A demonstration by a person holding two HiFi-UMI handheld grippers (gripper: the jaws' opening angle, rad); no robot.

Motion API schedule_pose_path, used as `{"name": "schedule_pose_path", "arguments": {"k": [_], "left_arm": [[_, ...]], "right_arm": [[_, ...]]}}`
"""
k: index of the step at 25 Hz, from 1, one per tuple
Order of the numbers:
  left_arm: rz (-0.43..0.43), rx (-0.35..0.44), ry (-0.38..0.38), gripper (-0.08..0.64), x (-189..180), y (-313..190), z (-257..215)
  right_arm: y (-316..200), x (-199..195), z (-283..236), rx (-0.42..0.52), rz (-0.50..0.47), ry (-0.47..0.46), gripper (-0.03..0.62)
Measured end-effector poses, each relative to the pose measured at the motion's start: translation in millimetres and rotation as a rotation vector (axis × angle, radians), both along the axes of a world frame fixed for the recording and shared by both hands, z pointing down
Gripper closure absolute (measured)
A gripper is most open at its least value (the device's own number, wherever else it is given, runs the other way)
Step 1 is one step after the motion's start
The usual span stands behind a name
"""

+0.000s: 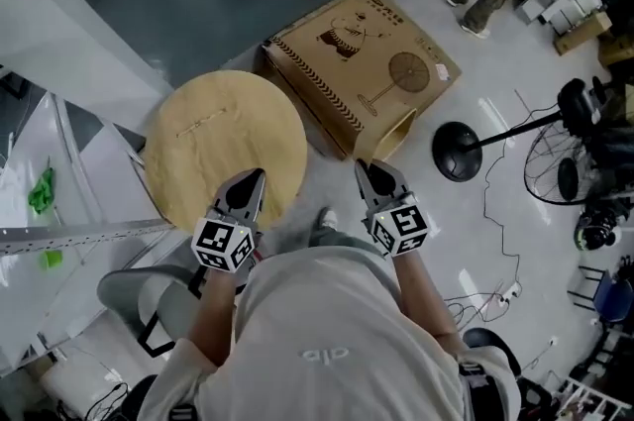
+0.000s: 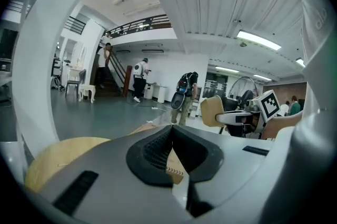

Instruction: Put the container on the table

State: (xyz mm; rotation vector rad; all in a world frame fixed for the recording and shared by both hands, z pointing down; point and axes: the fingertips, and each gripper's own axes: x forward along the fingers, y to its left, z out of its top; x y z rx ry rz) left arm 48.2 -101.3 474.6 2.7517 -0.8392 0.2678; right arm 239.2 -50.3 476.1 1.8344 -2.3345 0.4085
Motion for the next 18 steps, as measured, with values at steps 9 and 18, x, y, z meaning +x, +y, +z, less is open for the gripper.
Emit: {"name": "schedule_pose_path", "arguments": {"k": [9, 18], "left_arm": [[-0.266, -0.022, -0.038, 0.543, -11, -37, 8], [-0.487, -0.070, -0.046, 0.543, -99, -30, 34]], "right_arm": [[-87, -8, 28, -0.073, -0.316, 0.045, 0.558], [-133, -103, 77, -0.172, -0.566, 0.088, 0.558]]}}
